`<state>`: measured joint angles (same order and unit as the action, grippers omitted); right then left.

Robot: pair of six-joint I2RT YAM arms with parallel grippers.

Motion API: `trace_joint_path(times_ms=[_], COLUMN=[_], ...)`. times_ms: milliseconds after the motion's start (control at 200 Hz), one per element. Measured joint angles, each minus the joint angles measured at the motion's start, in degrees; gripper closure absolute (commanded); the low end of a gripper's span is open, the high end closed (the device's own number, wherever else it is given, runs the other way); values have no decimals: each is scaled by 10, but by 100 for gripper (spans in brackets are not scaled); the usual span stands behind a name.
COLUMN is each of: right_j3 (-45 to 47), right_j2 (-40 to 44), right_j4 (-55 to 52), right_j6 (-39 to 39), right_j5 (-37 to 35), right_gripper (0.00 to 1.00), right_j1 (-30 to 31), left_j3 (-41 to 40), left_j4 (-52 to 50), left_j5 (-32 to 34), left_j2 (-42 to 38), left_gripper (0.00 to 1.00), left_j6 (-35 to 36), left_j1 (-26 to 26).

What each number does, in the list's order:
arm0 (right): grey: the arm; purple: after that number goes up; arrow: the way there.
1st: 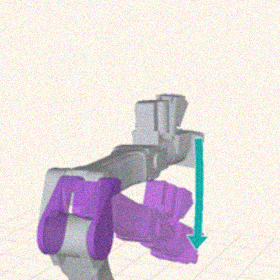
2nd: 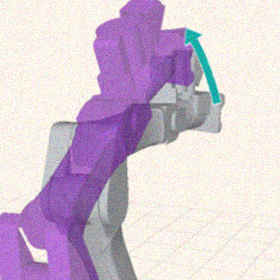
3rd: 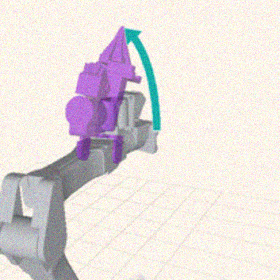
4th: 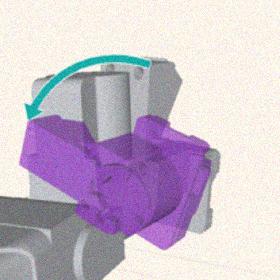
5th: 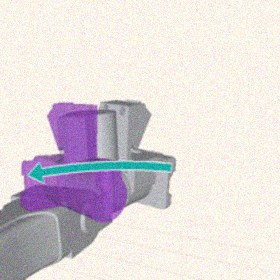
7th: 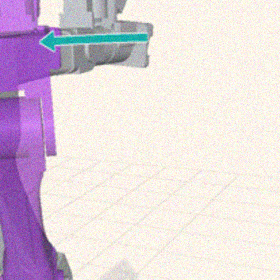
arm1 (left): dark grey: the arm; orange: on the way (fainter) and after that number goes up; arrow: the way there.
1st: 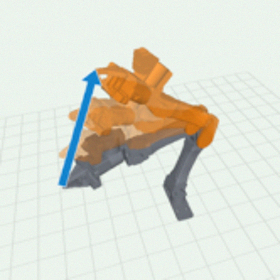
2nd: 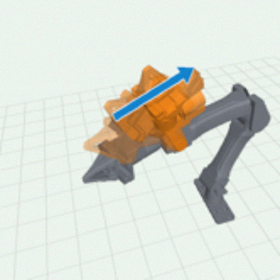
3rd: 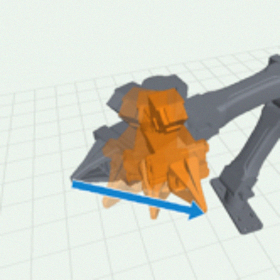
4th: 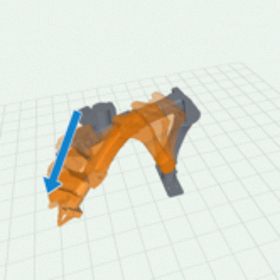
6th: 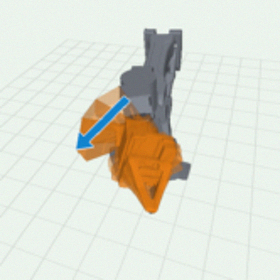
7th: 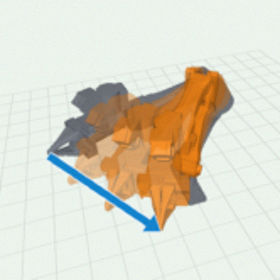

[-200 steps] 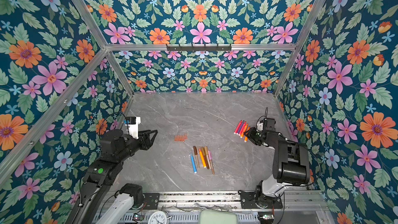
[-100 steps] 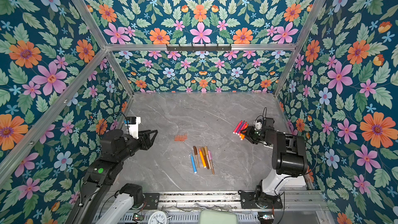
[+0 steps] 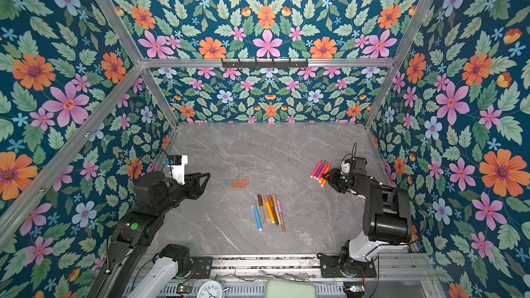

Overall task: Remove pen caps from pens
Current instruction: Place the pen at the middle-right of the table, then pick up the pen from the bottom-center of the table.

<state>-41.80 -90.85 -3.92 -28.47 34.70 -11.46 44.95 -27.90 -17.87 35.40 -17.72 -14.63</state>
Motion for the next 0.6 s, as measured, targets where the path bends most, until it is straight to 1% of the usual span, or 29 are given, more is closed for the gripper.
trace_joint_path(times_ms=[120,200,235,265,280,305,310,320,330,350,360,365,375,445,485,600], right_j3=[6,10,10,10,9,5,4,3,1,-5,-7,-8,-12,-47,-77,-174], right_j2=[32,71,93,111,121,138,143,148,156,170,178,180,189,239,269,334], right_j4=[-14,-26,-30,-33,-35,-38,-40,-41,-42,-47,-49,-49,-50,-68,-87,-146], right_j6=[1,-6,-18,-28,-33,-45,-50,-56,-63,-75,-80,-81,-86,-138,-160,-250], right_j5=[-5,0,3,7,8,11,11,11,13,12,12,12,13,-9,-35,-163], right_gripper=[49,48,46,43,37,34,33,26,20,16,6,4,2,1,1,1], right_j1=[7,31,49,66,76,95,100,106,115,132,141,144,155,234,289,453], left_j3=[0,0,0,0,0,0,0,1,1,1,1,1,1,1,1,1], left_j4=[0,0,0,0,0,0,0,0,0,0,0,0,0,0,0,0], left_j5=[0,1,2,2,2,2,2,2,2,2,2,2,2,2,2,2], left_j2=[1,4,7,9,10,12,13,14,15,17,19,19,19,25,28,31], left_gripper=[50,51,51,51,51,51,51,51,51,51,51,51,51,51,51,51], left_j6=[0,0,0,0,0,0,0,0,0,0,0,0,0,0,0,0], left_j1=[0,0,0,1,1,1,1,1,1,1,1,1,1,1,1,1])
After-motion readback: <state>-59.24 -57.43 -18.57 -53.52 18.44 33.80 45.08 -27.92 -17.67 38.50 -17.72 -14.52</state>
